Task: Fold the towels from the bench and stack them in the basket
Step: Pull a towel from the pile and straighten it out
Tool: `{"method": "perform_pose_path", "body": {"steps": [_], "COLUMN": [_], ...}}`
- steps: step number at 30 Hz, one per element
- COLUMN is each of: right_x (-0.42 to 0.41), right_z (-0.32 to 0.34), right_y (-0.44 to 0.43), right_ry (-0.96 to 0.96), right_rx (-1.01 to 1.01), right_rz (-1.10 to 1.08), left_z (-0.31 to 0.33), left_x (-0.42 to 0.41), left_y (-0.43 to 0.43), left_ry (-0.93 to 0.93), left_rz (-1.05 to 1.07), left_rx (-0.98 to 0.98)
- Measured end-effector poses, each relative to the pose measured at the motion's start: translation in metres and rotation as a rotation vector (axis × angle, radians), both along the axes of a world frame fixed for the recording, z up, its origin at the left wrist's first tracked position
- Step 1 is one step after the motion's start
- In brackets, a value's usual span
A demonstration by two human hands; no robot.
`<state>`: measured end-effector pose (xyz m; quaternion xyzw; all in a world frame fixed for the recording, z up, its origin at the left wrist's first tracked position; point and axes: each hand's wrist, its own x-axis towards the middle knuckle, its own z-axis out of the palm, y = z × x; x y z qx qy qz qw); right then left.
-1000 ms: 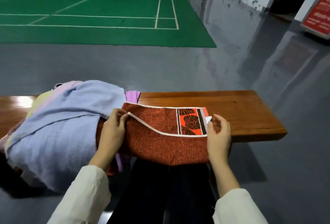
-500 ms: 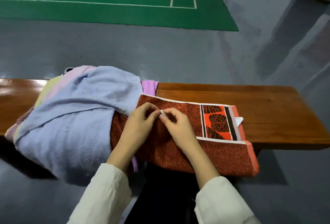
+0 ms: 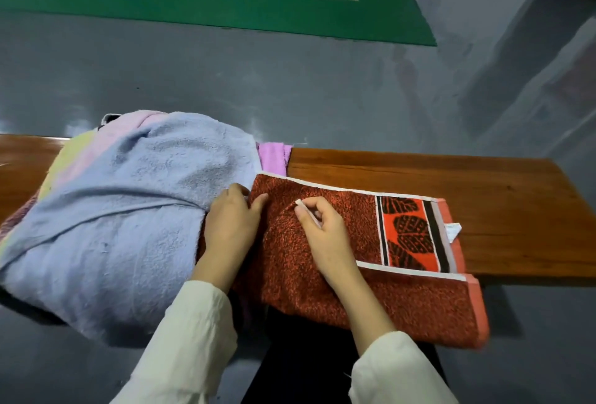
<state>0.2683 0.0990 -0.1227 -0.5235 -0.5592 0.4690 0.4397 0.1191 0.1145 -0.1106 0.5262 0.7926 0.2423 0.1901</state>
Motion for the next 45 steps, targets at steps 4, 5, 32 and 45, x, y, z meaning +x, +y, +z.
{"method": "perform_pose_path", "body": {"steps": [4,5,32,45], "right_x": [0.003,0.004,0.066,0.088], "right_z": [0.005,0.008,0.083,0.095], "right_y": [-0.004,-0.005,-0.099,-0.098], "right_ry": [0.016,0.023,0.067,-0.009], "right_rx": [0.017,0.022,0.285,0.193], "right_rz": [-0.007,-0.007,-0.056,-0.092], "left_z": [0.011,0.016,0.082,0.054], "left_x": [0.007,0.009,0.091,0.079], "left_y": [0.0,-0.002,-0.134,-0.148], "left_ry": [-0.163,-0.227,-0.565,-0.178], "left_rz": [-0.006,-0.018,-0.268,-0.477], "left_rx": [0.065,0.085,0.458,0.501]}}
